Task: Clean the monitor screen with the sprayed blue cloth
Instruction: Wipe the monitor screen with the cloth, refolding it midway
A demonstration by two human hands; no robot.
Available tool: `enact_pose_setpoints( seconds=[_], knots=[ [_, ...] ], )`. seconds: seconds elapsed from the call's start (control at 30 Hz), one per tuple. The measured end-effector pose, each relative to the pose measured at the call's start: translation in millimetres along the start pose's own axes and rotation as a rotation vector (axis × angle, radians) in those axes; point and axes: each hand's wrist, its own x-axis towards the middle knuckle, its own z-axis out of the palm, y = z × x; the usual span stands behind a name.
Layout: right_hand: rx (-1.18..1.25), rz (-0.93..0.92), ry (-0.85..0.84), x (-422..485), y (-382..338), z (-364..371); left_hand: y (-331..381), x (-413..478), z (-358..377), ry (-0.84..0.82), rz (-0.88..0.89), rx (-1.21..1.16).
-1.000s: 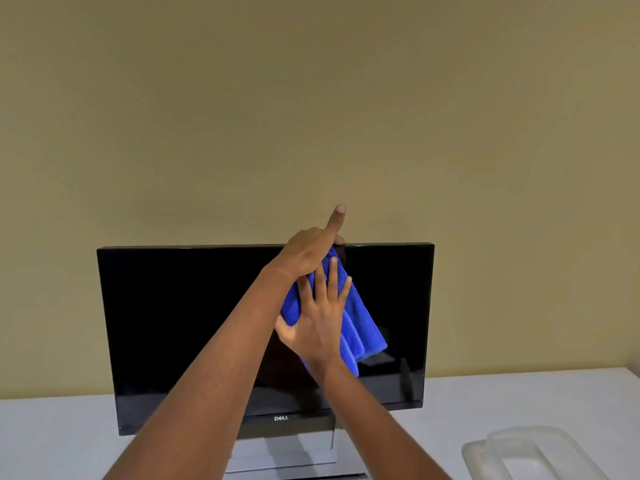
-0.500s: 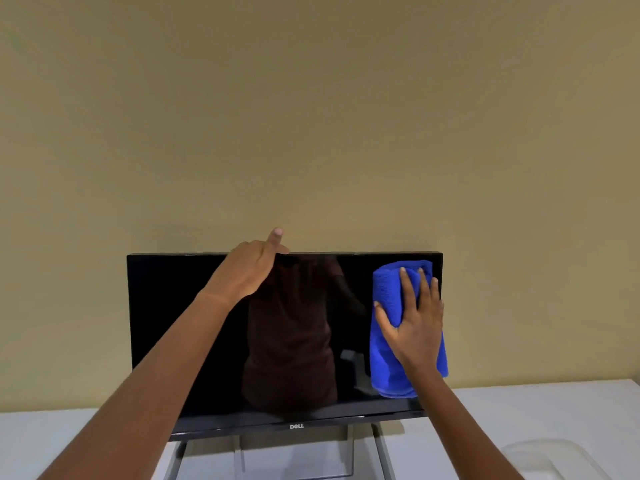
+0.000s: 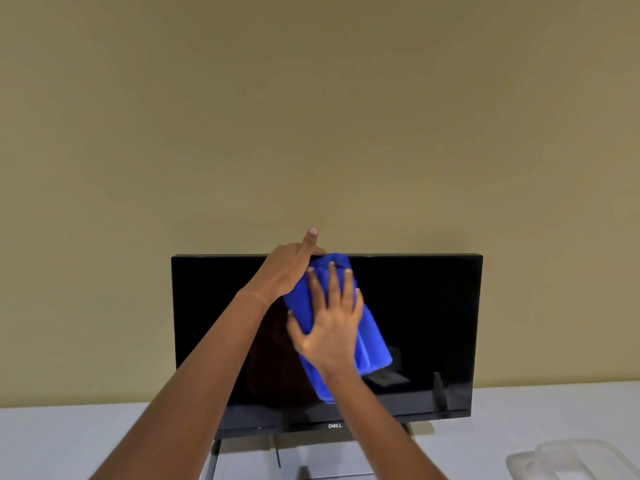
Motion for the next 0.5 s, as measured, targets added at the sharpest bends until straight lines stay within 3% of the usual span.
enact_pose_setpoints(
  seconds=[0.13,0.27,0.37,0.5],
  knots=[
    [-0.085,-0.171,-0.039,-2,-29,12,-1,-3,-6,-0.049,0.017,0.002],
    [-0.229,-0.25,-0.032,2,2,2,3,-5,-13,-0.062,0.063,0.074],
    [-0.286,-0.137,-0.017,3,38,-13,-9,-10,-28,-0.017,0.083,0.111],
    [-0.258,0.173,0.006,-1,81,-33,-41,-24,-61,0.065,0.1,0.15]
  ],
)
